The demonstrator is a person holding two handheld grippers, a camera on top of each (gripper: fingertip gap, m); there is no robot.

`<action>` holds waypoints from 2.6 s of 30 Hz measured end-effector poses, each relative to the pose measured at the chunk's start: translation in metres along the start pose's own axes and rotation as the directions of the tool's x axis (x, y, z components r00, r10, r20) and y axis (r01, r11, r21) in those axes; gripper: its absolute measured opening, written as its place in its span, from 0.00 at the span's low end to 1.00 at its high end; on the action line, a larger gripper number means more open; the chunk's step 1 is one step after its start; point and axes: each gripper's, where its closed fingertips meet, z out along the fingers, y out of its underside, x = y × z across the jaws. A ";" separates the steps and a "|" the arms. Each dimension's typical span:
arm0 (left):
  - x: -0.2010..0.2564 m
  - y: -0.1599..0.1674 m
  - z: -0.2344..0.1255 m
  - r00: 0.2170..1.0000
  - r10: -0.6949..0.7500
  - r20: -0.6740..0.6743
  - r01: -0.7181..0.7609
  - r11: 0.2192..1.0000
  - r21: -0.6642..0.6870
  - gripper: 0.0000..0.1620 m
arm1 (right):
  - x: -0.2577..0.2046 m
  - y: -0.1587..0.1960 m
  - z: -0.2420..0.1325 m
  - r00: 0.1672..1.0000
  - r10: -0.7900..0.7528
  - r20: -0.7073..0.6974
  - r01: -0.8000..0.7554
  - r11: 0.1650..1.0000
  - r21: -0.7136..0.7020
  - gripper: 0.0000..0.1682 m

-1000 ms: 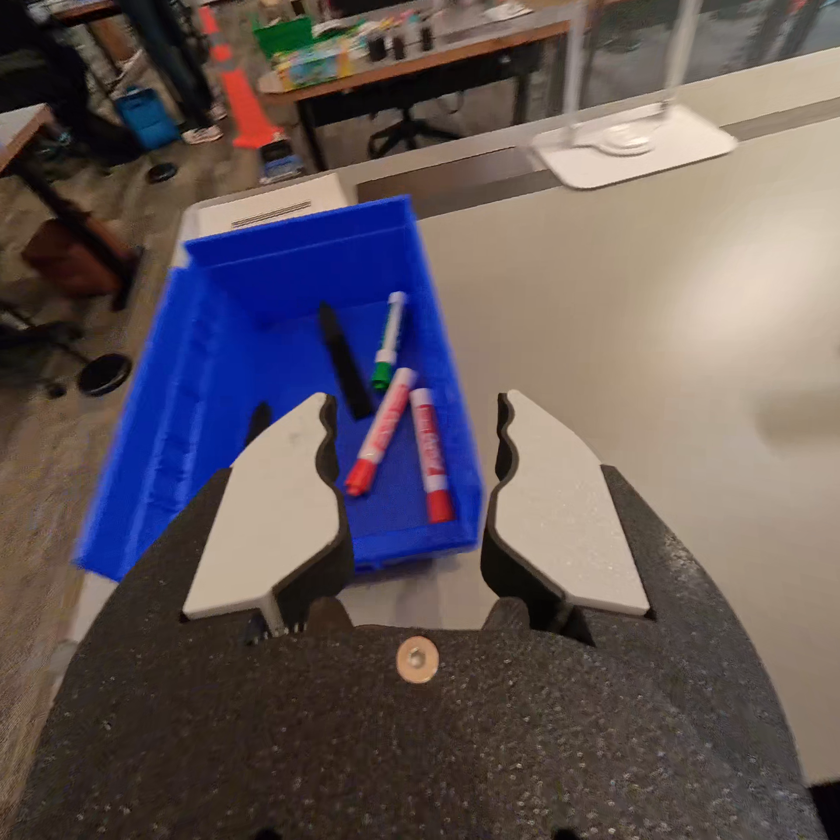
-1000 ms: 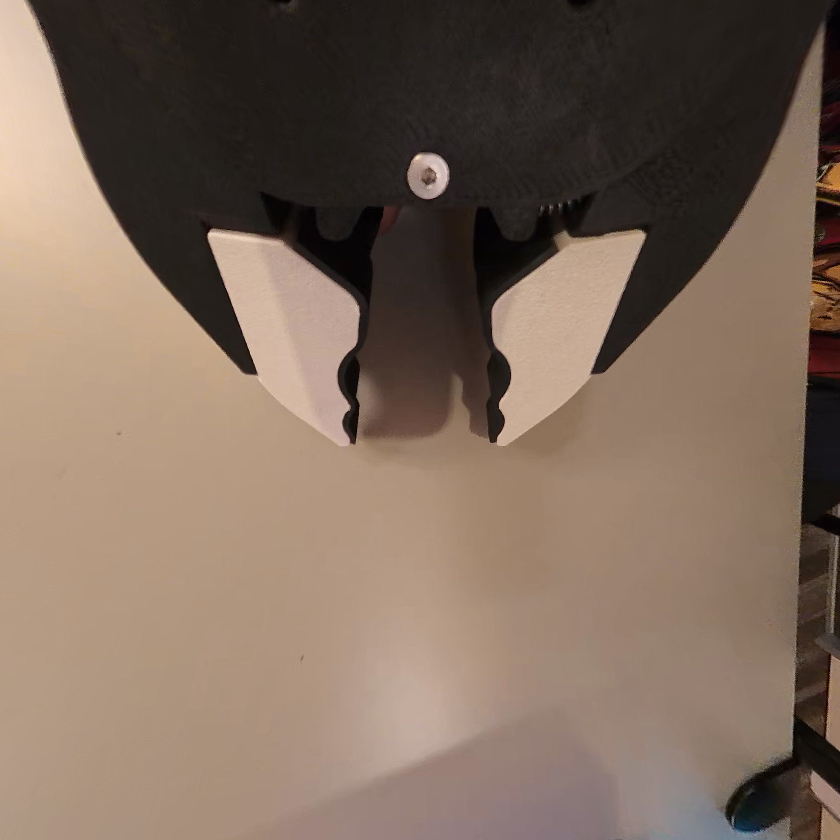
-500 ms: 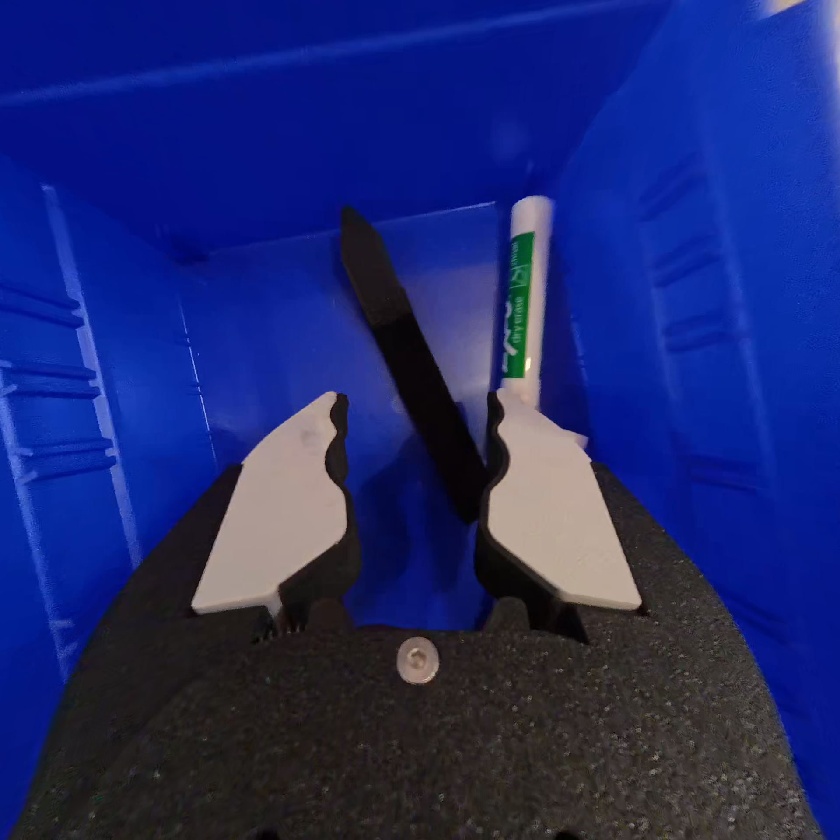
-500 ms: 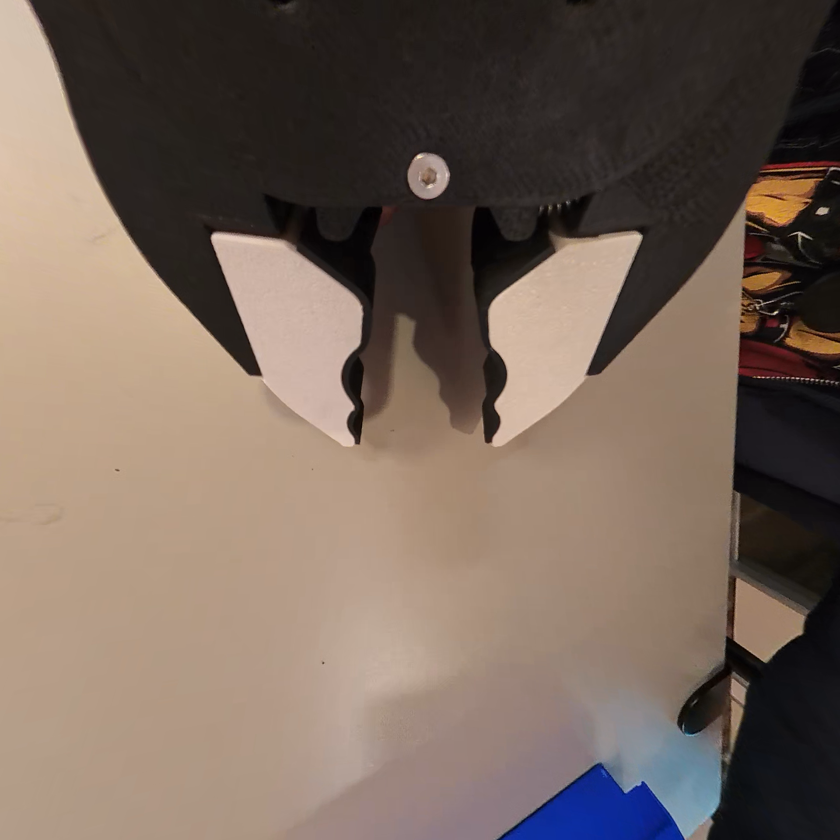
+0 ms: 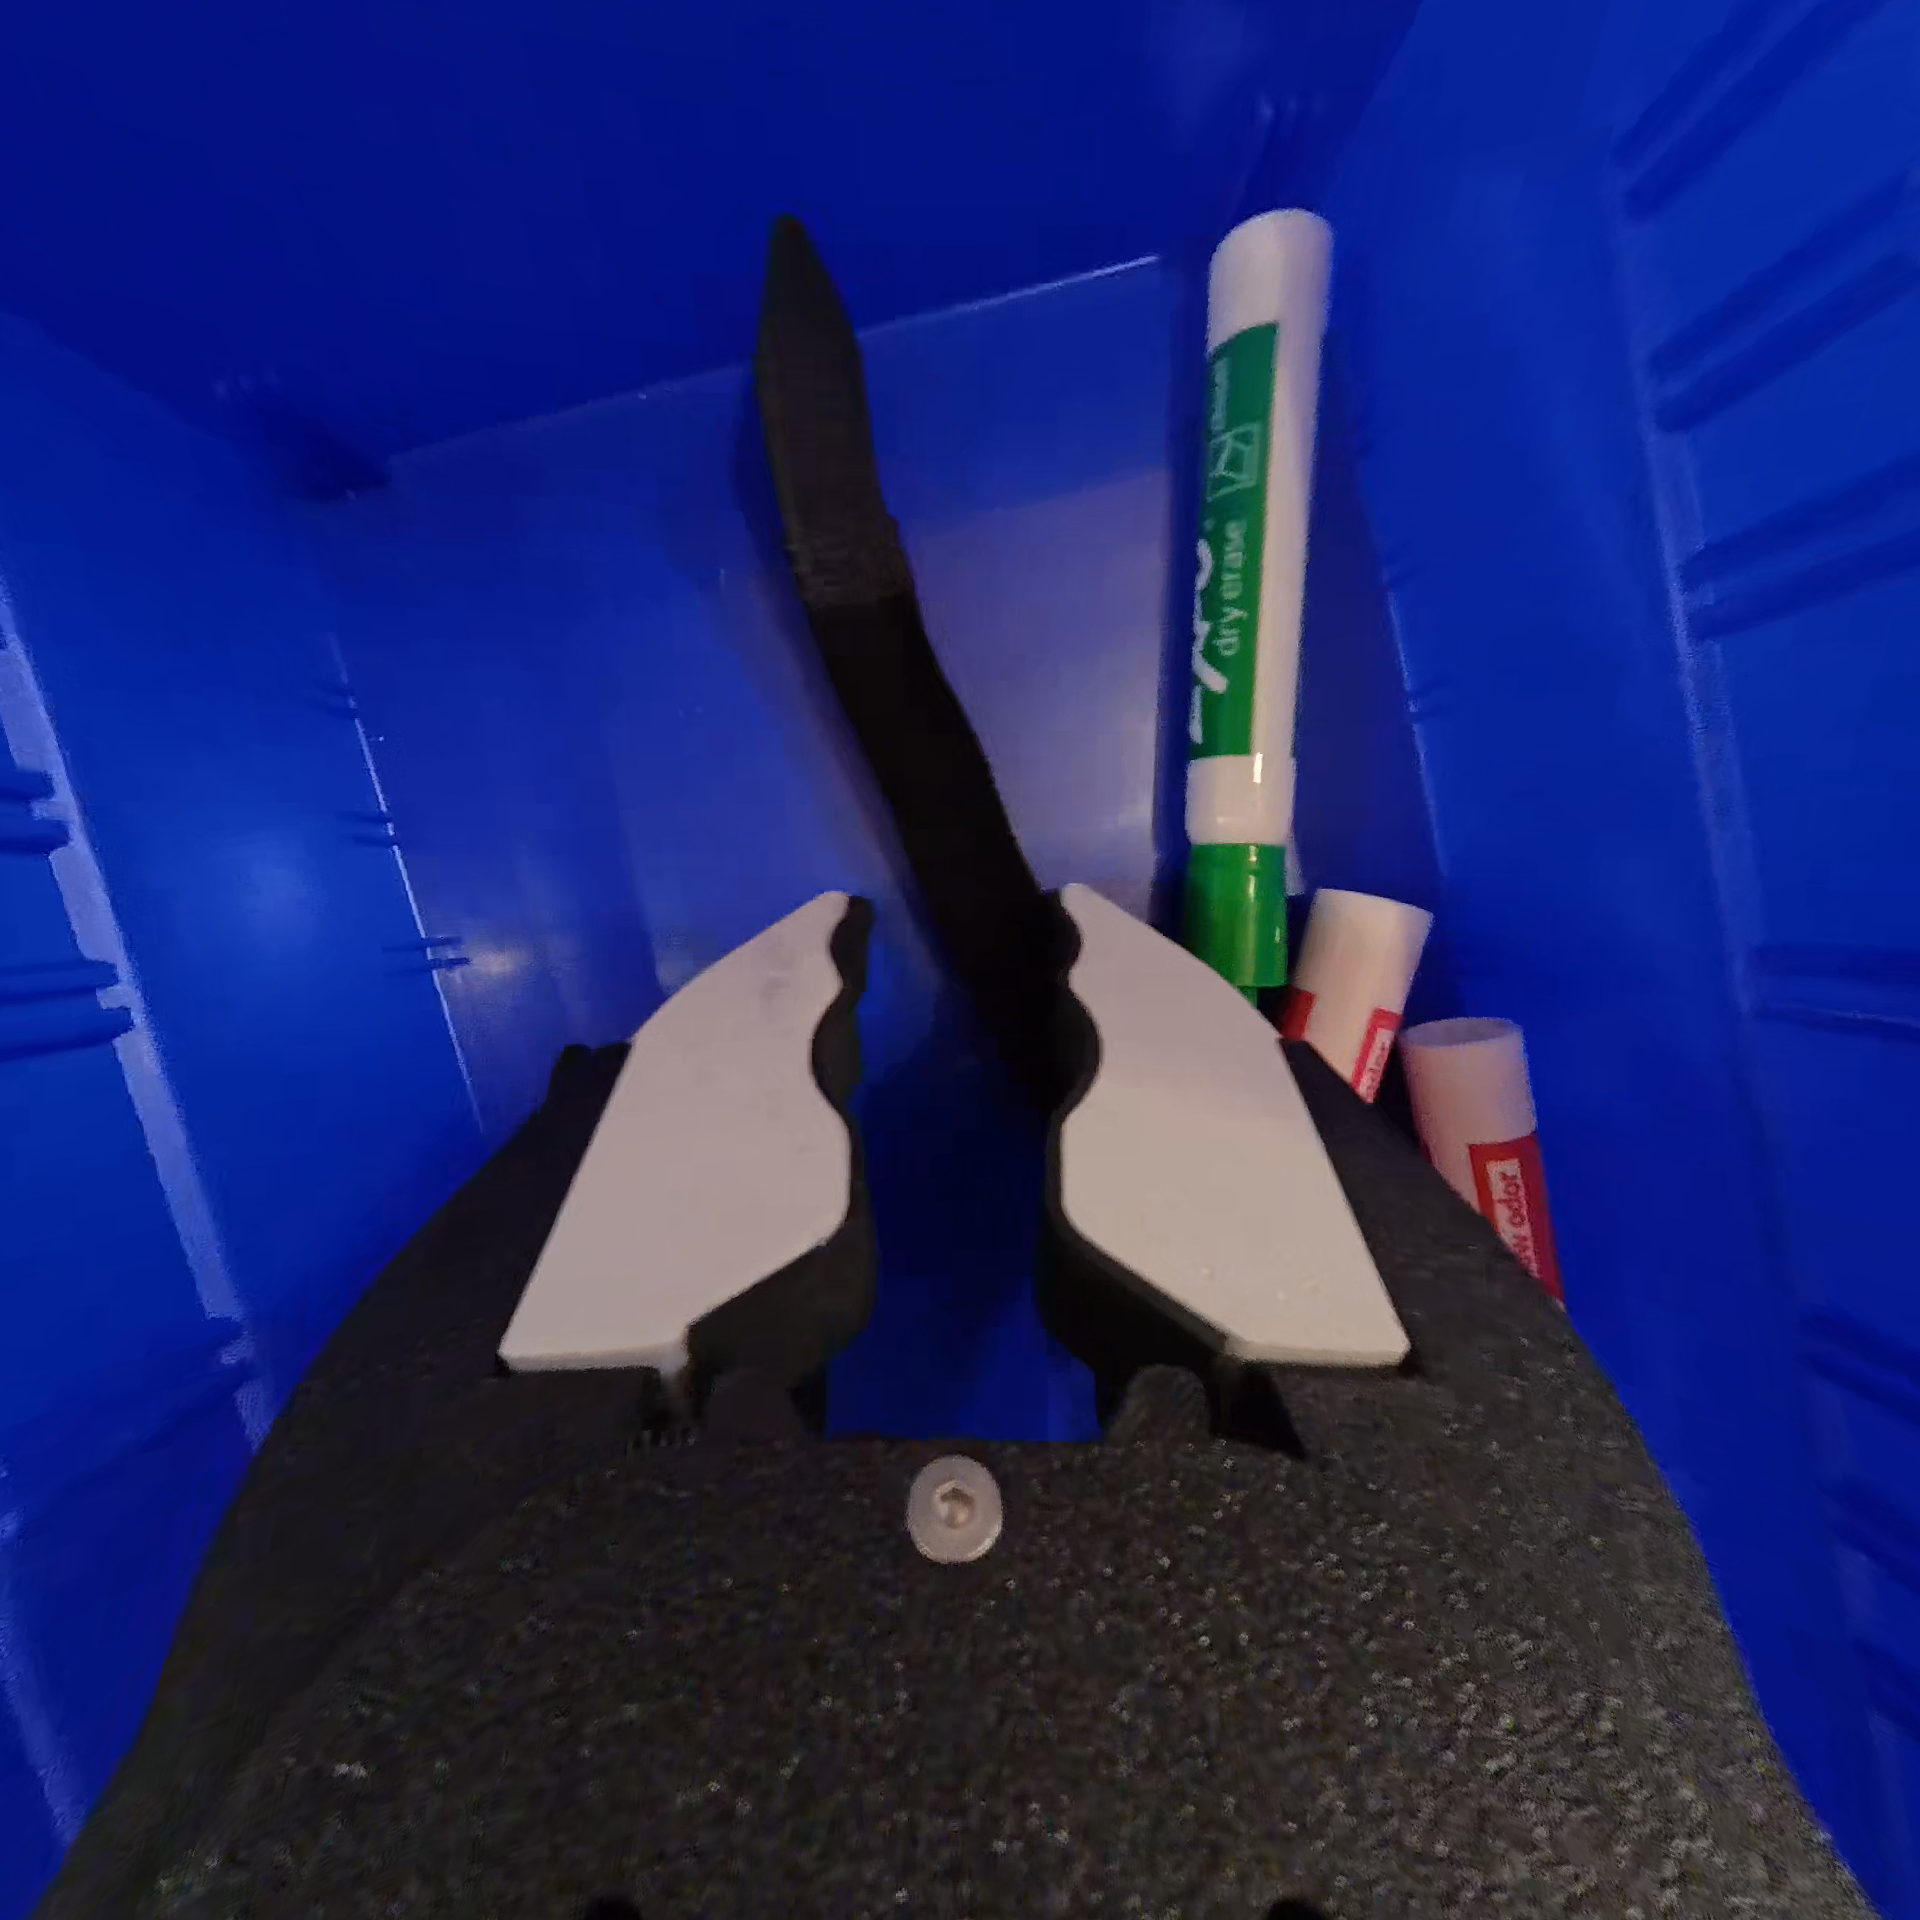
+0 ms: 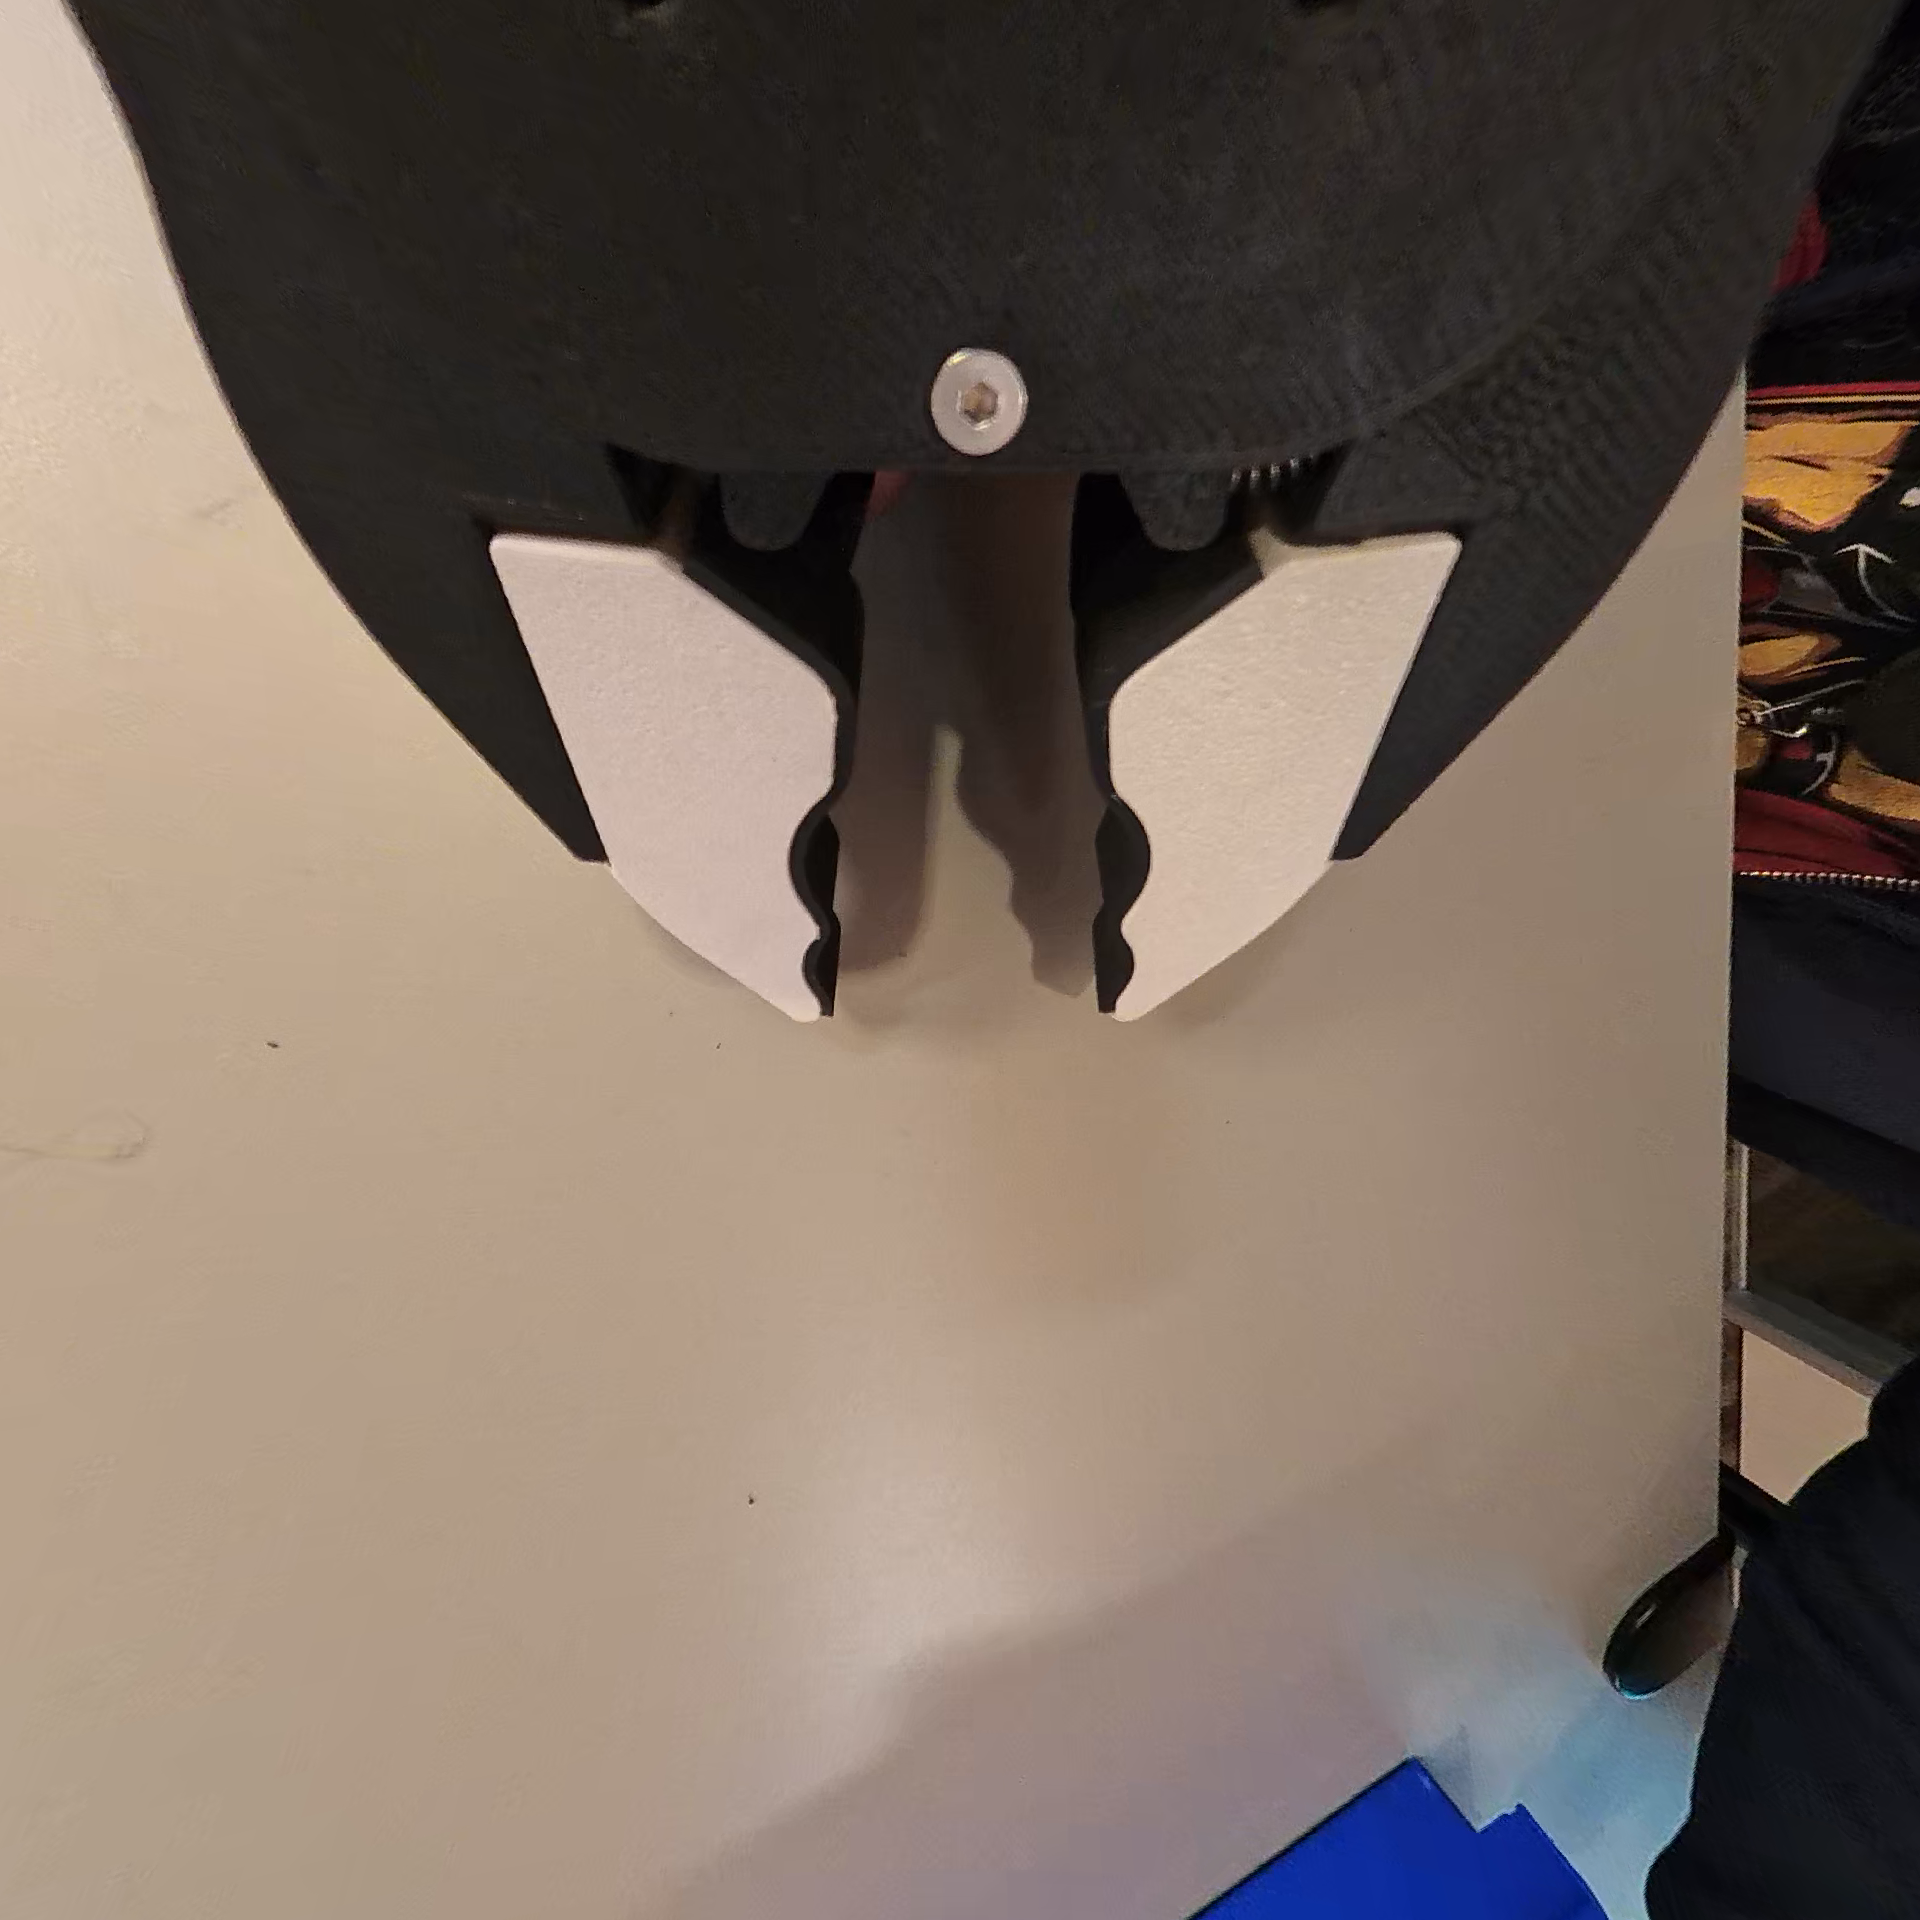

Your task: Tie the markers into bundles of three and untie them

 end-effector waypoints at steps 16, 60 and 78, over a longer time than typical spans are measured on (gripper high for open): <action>0.113 -0.083 -0.147 0.976 0.154 -0.155 -0.061 0.874 0.483 0.01 | -0.003 -0.003 -0.005 0.995 0.050 0.080 -0.053 0.998 0.038 0.30; 0.042 0.018 -0.131 0.990 0.077 0.119 -0.095 0.983 0.154 0.34 | 0.074 -0.028 -0.078 0.972 0.218 -0.088 -0.160 0.888 0.432 0.31; 0.032 0.042 -0.097 0.984 0.104 0.142 -0.104 0.995 -0.006 0.11 | 0.074 -0.026 -0.076 0.971 0.227 -0.072 -0.178 0.892 0.416 0.31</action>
